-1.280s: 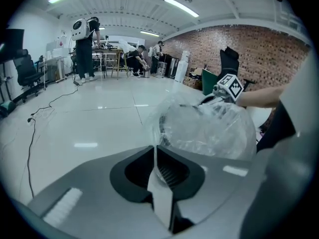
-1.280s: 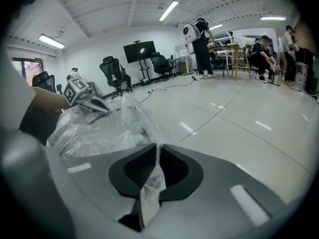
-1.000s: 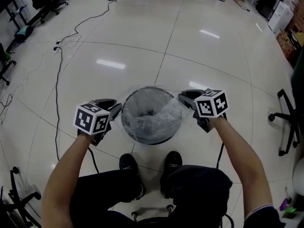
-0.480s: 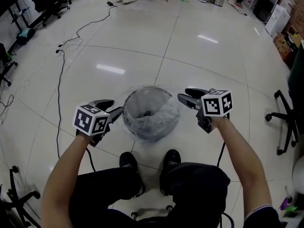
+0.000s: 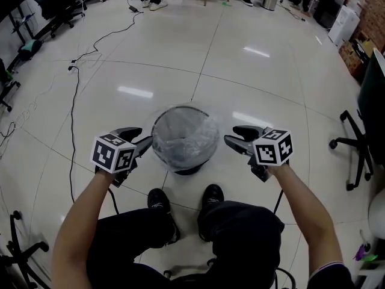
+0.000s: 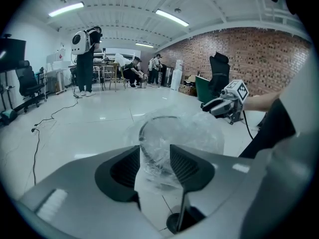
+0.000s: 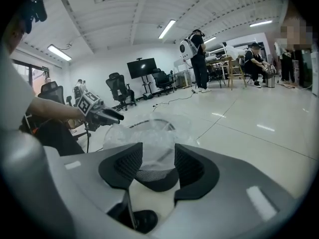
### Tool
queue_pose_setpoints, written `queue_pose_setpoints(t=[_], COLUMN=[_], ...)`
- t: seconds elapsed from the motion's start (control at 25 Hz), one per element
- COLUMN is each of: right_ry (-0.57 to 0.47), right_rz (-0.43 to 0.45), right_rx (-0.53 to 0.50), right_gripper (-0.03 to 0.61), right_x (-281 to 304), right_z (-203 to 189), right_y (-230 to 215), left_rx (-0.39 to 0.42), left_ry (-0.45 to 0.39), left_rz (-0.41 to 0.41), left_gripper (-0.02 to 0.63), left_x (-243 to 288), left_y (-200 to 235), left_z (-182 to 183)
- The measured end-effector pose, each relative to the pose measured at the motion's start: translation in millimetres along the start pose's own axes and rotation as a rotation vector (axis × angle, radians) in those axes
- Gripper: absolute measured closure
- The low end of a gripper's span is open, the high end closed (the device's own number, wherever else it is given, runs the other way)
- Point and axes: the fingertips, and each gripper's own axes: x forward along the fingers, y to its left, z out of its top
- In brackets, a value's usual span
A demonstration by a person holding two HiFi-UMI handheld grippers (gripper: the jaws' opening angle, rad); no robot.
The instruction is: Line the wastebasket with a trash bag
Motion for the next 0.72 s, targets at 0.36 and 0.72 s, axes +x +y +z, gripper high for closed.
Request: queue_pose_setpoints(t=[0.36,0.72], right_ry=[0.058,0.04], right_rz=[0.015,0.038], right_rx=[-0.014,-0.015], right_gripper=[0.409,0.577], right_x=[8.5,16.4], right_z=[-41.3,-44.1], right_y=[28.6,41.9], left_rx=[-0.04,-0.043], left_ry=[-0.041,-0.019], left_rz=[-0.034,-0.105], left_gripper=[0.428,0.428], left_x=[-16.2,-21.2], left_y=[-48.1,-80.7], left_z=[-19.0,-48.1])
